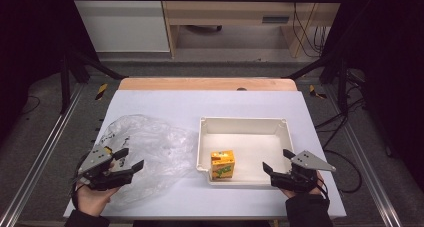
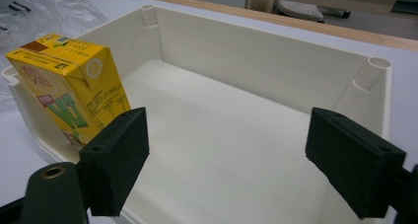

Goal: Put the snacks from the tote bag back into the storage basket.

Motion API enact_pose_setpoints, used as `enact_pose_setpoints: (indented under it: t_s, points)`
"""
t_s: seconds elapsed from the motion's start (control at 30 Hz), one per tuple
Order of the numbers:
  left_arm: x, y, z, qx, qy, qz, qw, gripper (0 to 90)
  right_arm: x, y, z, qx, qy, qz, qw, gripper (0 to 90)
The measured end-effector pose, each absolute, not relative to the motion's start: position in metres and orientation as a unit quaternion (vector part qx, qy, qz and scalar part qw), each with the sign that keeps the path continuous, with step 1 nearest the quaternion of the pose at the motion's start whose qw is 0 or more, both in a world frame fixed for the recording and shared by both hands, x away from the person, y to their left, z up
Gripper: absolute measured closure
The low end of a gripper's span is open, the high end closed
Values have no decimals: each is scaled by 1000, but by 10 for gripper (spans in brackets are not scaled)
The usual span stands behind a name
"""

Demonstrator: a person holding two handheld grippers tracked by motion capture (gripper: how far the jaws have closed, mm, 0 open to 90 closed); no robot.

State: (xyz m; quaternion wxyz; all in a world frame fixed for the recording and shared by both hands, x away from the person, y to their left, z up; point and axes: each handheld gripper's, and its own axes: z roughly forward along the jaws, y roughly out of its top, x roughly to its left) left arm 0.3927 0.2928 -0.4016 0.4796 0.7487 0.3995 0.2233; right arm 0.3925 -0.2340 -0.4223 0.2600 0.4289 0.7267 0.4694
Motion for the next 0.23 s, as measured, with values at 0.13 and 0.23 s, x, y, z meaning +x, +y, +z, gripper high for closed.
enact_pose_setpoints:
  t_s: [0.13, 0.23]
  points:
    - [387, 309, -407, 736, 420, 237, 475, 278, 392, -234, -422, 428, 727, 470, 260, 166]
    - [385, 318, -413, 729, 437, 243, 467, 272, 392, -233, -421, 425, 729, 469, 261, 163]
